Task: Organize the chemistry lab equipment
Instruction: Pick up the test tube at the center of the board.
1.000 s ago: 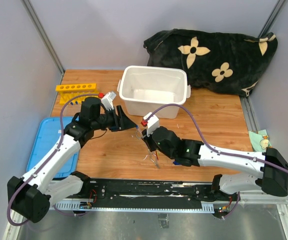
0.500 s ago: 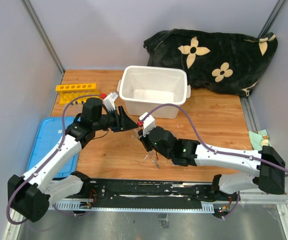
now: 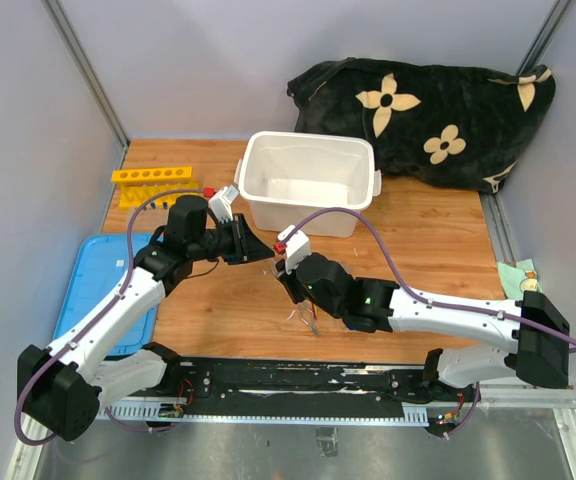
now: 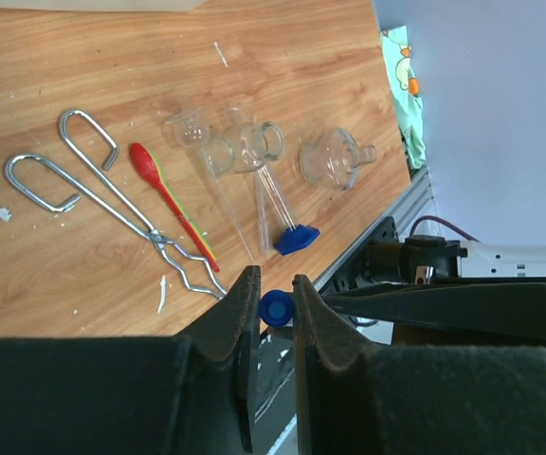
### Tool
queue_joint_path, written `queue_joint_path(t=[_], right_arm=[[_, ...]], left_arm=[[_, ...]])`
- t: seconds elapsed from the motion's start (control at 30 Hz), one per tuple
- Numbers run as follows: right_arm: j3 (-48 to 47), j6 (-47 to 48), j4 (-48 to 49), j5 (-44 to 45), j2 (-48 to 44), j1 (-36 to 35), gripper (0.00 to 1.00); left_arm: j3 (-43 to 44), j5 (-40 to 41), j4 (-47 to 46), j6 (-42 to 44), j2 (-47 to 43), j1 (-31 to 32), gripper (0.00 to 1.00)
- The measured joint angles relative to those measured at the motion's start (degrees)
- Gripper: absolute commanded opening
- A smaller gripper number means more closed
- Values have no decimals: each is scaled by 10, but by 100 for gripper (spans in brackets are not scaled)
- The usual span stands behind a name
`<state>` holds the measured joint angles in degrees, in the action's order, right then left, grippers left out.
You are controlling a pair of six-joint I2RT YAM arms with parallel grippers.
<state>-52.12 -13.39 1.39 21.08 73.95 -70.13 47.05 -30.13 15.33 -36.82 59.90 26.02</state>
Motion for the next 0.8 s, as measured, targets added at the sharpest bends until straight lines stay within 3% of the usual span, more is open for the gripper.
queue_joint_path(t=[0.13,0.23,0.57,0.8], right_arm=[[0,0,-2,0,0,0,18],[0,-2,-4,-1,0,0,24],[17,-7,-32,9,-78,-1,26],[60,-12,-49,57,-147,-4,26]], left_arm=[[2,10,6,6,0,1,0],[10,36,22,16,0,6,0],[88,247,125,100,3,-9,0],[103,352,131,131,-1,-123,0]])
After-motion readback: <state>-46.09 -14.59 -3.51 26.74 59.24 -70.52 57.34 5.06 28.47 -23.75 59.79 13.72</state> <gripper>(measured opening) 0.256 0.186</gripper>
